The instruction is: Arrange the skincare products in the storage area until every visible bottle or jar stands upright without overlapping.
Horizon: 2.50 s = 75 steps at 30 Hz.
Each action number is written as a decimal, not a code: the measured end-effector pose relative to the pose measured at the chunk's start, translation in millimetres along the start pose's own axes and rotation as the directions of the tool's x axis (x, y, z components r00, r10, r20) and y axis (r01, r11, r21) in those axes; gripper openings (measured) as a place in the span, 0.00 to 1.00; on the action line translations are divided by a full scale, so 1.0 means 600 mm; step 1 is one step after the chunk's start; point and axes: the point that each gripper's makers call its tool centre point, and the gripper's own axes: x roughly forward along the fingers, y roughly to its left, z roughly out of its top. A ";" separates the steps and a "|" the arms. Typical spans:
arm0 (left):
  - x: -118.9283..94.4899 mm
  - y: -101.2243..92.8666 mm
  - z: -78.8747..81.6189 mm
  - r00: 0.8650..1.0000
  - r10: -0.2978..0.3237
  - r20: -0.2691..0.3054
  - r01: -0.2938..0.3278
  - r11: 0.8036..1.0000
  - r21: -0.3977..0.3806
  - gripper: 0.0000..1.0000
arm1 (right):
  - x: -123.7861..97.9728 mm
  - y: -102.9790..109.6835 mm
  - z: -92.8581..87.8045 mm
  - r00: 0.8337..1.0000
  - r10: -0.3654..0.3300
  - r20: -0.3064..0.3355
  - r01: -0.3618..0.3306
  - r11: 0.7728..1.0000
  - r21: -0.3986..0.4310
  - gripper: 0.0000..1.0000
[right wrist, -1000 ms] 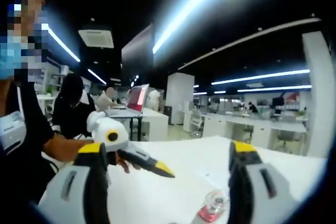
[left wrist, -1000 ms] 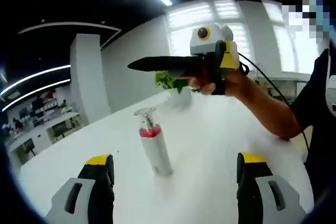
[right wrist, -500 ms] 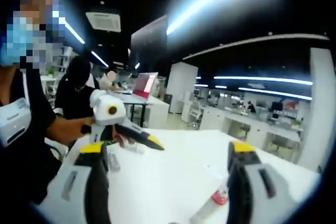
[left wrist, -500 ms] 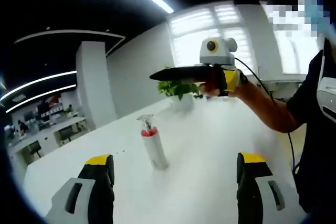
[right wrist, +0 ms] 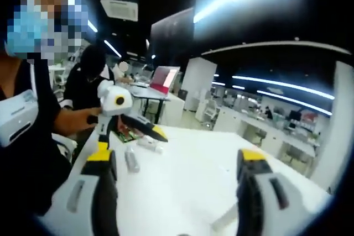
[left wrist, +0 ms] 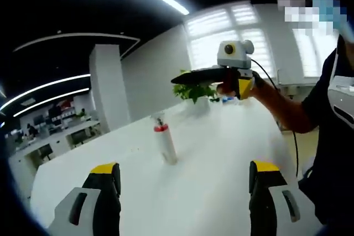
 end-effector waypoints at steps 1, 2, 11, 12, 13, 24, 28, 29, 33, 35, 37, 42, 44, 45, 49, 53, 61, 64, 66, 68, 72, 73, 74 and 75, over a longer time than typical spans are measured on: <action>-0.007 0.000 -0.002 1.000 0.005 0.000 -0.005 1.000 0.000 0.98 | 0.003 0.005 0.000 1.000 0.004 -0.003 -0.004 1.000 -0.002 0.89; -0.015 -0.001 -0.005 1.000 0.009 0.001 -0.009 1.000 -0.001 0.98 | 0.006 0.011 0.000 1.000 0.010 -0.006 -0.010 1.000 -0.006 0.89; -0.085 0.005 -0.041 0.997 0.072 -0.019 -0.073 0.997 -0.028 0.98 | 0.031 0.059 -0.008 0.997 0.062 -0.042 -0.064 0.997 -0.044 0.84; -0.090 0.007 -0.045 0.997 0.079 -0.021 -0.079 0.996 -0.033 0.98 | 0.035 0.063 -0.010 0.997 0.067 -0.045 -0.069 0.997 -0.045 0.83; -0.096 0.008 -0.049 0.996 0.085 -0.023 -0.086 0.996 -0.037 0.98 | 0.039 0.068 -0.012 0.996 0.075 -0.049 -0.077 0.996 -0.045 0.83; -0.139 0.020 -0.094 0.989 0.138 -0.050 -0.142 0.987 -0.072 0.97 | 0.085 0.103 -0.034 0.988 0.130 -0.085 -0.133 0.991 -0.025 0.80; -0.151 0.025 -0.104 0.987 0.155 -0.053 -0.159 0.984 -0.084 0.97 | 0.100 0.113 -0.035 0.985 0.149 -0.088 -0.151 0.988 -0.018 0.80; -0.155 0.027 -0.109 0.985 0.161 -0.055 -0.165 0.983 -0.085 0.97 | 0.105 0.116 -0.036 0.984 0.152 -0.088 -0.154 0.988 -0.015 0.80; -0.168 0.032 -0.123 0.983 0.174 -0.061 -0.179 0.979 -0.101 0.96 | 0.124 0.126 -0.044 0.980 0.172 -0.103 -0.173 0.985 -0.002 0.79; -0.175 0.037 -0.129 0.981 0.183 -0.060 -0.189 0.976 -0.111 0.96 | 0.130 0.130 -0.047 0.978 0.179 -0.109 -0.180 0.984 -0.001 0.79; -0.183 0.043 -0.136 0.979 0.195 -0.058 -0.201 0.972 -0.124 0.96 | 0.139 0.135 -0.048 0.976 0.187 -0.113 -0.188 0.982 0.003 0.79; -0.194 0.053 -0.150 0.976 0.210 -0.063 -0.217 0.966 -0.141 0.96 | 0.158 0.146 -0.046 0.970 0.208 -0.123 -0.209 0.978 0.002 0.78; -0.200 0.058 -0.154 0.974 0.216 -0.068 -0.224 0.964 -0.143 0.96 | 0.167 0.150 -0.046 0.968 0.215 -0.127 -0.216 0.976 0.001 0.78; -0.203 0.060 -0.155 0.974 0.218 -0.064 -0.225 0.963 -0.148 0.96 | 0.171 0.152 -0.046 0.968 0.218 -0.128 -0.219 0.976 0.002 0.78; -0.215 0.068 -0.160 0.972 0.229 -0.054 -0.234 0.958 -0.165 0.96 | 0.190 0.163 -0.044 0.961 0.238 -0.137 -0.240 0.971 0.000 0.78; -0.227 0.073 -0.169 0.970 0.237 -0.053 -0.243 0.953 -0.179 0.95 | 0.210 0.171 -0.043 0.956 0.256 -0.143 -0.259 0.966 -0.001 0.78; -0.256 0.088 -0.186 0.964 0.263 -0.048 -0.267 0.941 -0.208 0.95 | 0.249 0.182 -0.045 0.945 0.291 -0.147 -0.293 0.956 0.010 0.78; -0.266 0.096 -0.195 0.960 0.275 -0.048 -0.279 0.934 -0.225 0.94 | 0.265 0.185 -0.048 0.941 0.304 -0.148 -0.304 0.952 0.019 0.78; -0.272 0.102 -0.200 0.958 0.284 -0.049 -0.287 0.929 -0.232 0.94 | 0.275 0.185 -0.049 0.939 0.310 -0.148 -0.310 0.950 0.022 0.77; -0.280 0.107 -0.205 0.956 0.291 -0.047 -0.294 0.925 -0.241 0.94 | 0.284 0.186 -0.050 0.937 0.316 -0.147 -0.316 0.948 0.028 0.77; -0.289 0.117 -0.214 0.951 0.304 -0.051 -0.306 0.918 -0.253 0.94 | 0.301 0.187 -0.053 0.933 0.328 -0.148 -0.326 0.945 0.035 0.77; -0.292 0.118 -0.216 0.951 0.306 -0.052 -0.309 0.916 -0.256 0.94 | 0.305 0.187 -0.054 0.932 0.331 -0.149 -0.329 0.944 0.037 0.77; -0.294 0.120 -0.217 0.950 0.308 -0.053 -0.311 0.915 -0.258 0.94 | 0.310 0.188 -0.054 0.930 0.335 -0.150 -0.333 0.942 0.039 0.77; -0.297 0.122 -0.218 0.949 0.312 -0.053 -0.314 0.913 -0.260 0.94 | 0.314 0.188 -0.055 0.929 0.337 -0.150 -0.335 0.941 0.041 0.77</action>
